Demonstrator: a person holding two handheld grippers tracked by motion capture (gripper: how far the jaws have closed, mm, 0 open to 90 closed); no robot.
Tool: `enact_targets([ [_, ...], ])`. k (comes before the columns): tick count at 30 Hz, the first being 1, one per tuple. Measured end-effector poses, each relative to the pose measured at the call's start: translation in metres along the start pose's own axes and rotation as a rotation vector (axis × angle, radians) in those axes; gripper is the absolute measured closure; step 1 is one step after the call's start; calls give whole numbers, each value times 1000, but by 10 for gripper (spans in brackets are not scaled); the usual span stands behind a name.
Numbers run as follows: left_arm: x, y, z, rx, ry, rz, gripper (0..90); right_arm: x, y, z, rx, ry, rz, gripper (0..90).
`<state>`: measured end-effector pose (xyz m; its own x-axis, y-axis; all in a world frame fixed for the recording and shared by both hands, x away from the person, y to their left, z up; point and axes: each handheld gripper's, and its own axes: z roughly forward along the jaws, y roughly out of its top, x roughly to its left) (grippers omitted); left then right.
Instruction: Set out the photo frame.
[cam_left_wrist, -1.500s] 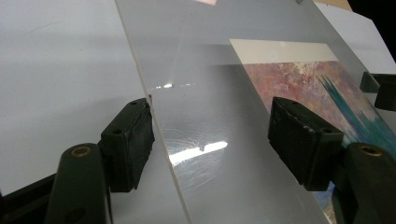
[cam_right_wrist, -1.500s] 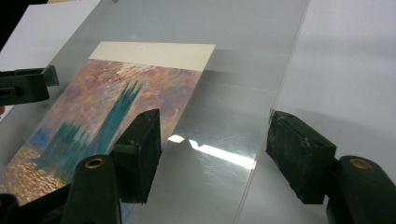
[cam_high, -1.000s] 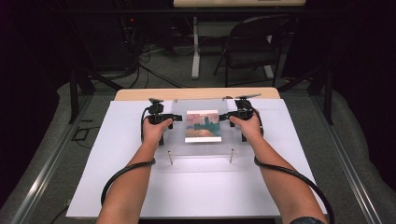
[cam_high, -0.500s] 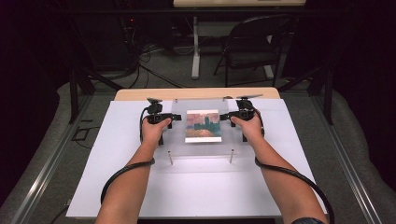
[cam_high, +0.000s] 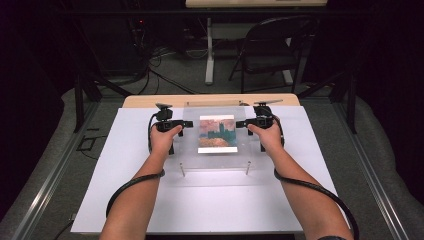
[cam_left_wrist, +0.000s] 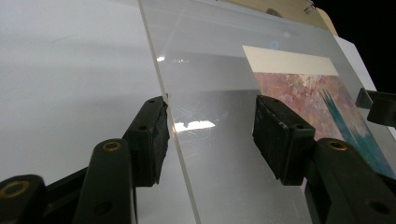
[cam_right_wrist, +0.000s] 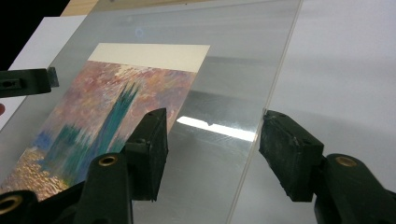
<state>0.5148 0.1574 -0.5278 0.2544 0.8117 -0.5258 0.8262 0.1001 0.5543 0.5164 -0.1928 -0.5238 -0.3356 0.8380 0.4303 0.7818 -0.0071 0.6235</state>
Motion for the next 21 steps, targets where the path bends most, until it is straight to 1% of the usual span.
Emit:
enact_targets([
  [3, -1, 1, -3, -8, -3, 3, 467, 1, 1, -3, -1, 2, -3, 432],
  [8, -4, 2, -10, -19, -12, 8, 493, 4, 3, -11, -11, 3, -27, 447],
  [12, -7, 3, -17, -26, -22, 10, 515, 7, 4, -17, -12, 6, -37, 466],
  [15, -9, 2, -22, -42, -27, 17, 529, 9, 4, -22, -29, 7, -44, 477],
  [18, -12, 2, -28, -51, -31, 23, 540, 13, 3, -28, -38, 3, -57, 484],
  [21, -15, 3, -34, -53, -31, 30, 555, 17, 4, -33, -45, -3, -83, 484],
])
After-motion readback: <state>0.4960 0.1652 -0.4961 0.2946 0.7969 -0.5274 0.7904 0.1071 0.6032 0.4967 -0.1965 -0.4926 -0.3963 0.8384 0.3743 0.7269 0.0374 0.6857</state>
